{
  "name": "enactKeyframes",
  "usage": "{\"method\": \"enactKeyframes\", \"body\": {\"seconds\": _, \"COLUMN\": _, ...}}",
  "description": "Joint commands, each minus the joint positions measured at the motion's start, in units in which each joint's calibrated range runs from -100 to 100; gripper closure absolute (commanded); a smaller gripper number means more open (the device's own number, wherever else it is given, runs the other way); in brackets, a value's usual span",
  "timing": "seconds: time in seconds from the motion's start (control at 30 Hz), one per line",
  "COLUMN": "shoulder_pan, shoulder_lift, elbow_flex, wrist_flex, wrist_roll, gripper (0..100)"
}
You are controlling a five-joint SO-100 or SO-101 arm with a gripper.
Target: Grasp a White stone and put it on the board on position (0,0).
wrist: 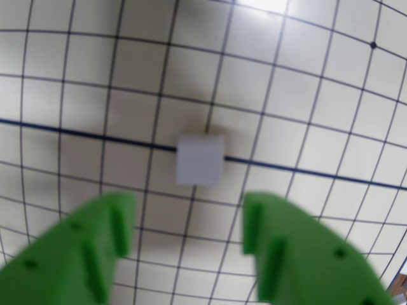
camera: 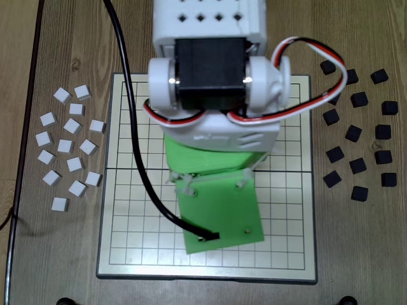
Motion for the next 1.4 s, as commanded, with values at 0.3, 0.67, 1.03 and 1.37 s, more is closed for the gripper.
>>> {"method": "enactKeyframes", "body": {"seconds": 0.3, "shoulder_pan": 0.26, "shoulder_lift": -8.80, "elbow_flex": 3.35, "wrist_flex": -1.87, "wrist_roll": -0.10, "gripper": 89}}
{"method": "enactKeyframes", "body": {"seconds": 0.67, "shoulder_pan": 2.26, "shoulder_lift": -41.27, "elbow_flex": 39.87, "wrist_flex": -5.01, "wrist_roll": -0.54, "gripper": 92}}
{"method": "enactKeyframes", "body": {"seconds": 1.03, "shoulder_pan": 3.99, "shoulder_lift": -69.76, "elbow_flex": 74.27, "wrist_flex": -13.61, "wrist_roll": -0.88, "gripper": 93}}
{"method": "enactKeyframes", "body": {"seconds": 1.37, "shoulder_pan": 4.36, "shoulder_lift": -86.80, "elbow_flex": 95.04, "wrist_flex": -17.99, "wrist_roll": -0.93, "gripper": 94}}
